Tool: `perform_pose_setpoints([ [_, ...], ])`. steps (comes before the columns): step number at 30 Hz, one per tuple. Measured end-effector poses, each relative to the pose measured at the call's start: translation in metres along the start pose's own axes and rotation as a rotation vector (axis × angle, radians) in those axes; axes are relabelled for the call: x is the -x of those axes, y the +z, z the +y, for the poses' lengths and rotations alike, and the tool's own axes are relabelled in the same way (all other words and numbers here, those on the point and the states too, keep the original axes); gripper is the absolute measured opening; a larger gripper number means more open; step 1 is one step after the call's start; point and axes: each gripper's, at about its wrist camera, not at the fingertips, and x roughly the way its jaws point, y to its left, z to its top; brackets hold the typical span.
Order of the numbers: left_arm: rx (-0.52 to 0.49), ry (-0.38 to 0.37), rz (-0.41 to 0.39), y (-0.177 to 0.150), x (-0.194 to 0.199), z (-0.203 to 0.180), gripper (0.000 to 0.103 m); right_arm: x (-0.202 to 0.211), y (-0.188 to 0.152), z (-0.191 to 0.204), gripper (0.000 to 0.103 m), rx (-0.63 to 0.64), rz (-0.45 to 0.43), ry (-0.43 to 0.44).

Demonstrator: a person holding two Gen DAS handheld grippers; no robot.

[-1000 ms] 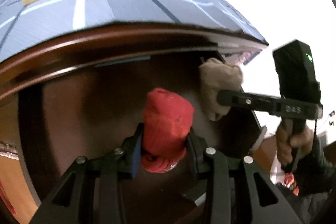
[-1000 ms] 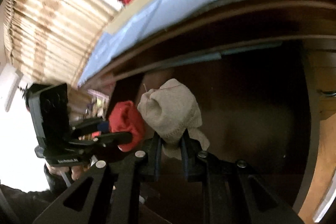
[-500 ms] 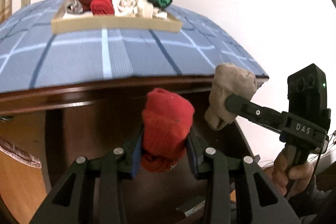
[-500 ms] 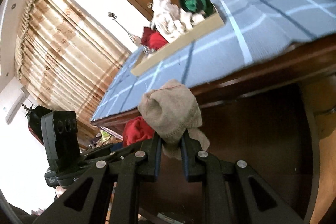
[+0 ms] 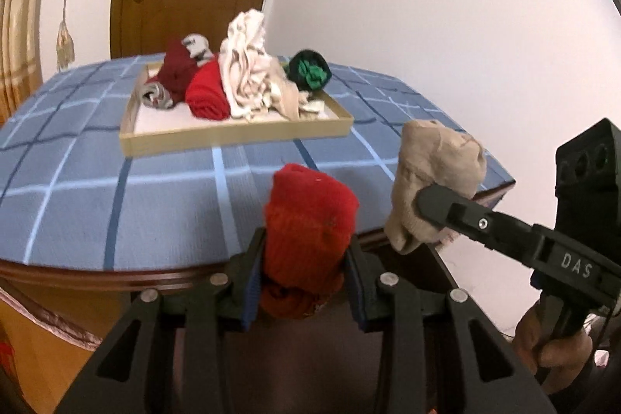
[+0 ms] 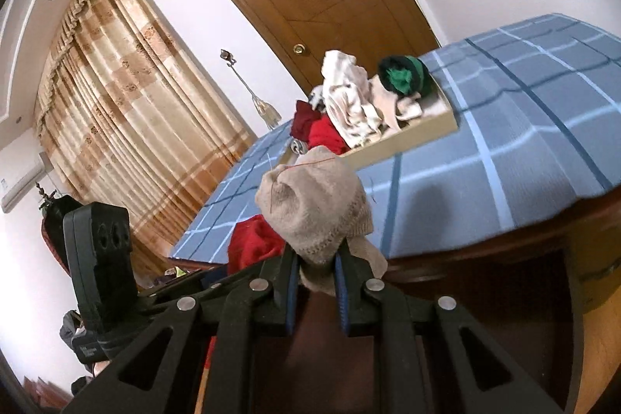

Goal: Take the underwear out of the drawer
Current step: 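Lift both socks up out of the drawer, then carry both socks over the wooden tray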

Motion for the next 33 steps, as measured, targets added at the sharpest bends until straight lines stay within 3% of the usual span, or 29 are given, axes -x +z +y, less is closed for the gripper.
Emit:
perform_pose_setpoints([
  [16, -0.011, 0.071, -0.099, 0.035, -0.004, 0.006, 0.036, -0.018, 0.035, 0.017, 0.018, 0.044, -0.103, -0.011],
  [26, 0.001, 0.118, -0.117, 0.038, -0.019, 0.012, 0.036, -0.023, 0.035, 0.009, 0.018, 0.081, -0.174, -0.092],
  [33, 0.017, 0.132, -0.144, 0.049, -0.024, 0.018, 0.036, -0.03, 0.044, 0.011, 0.018, 0.091, -0.19, -0.104],
])
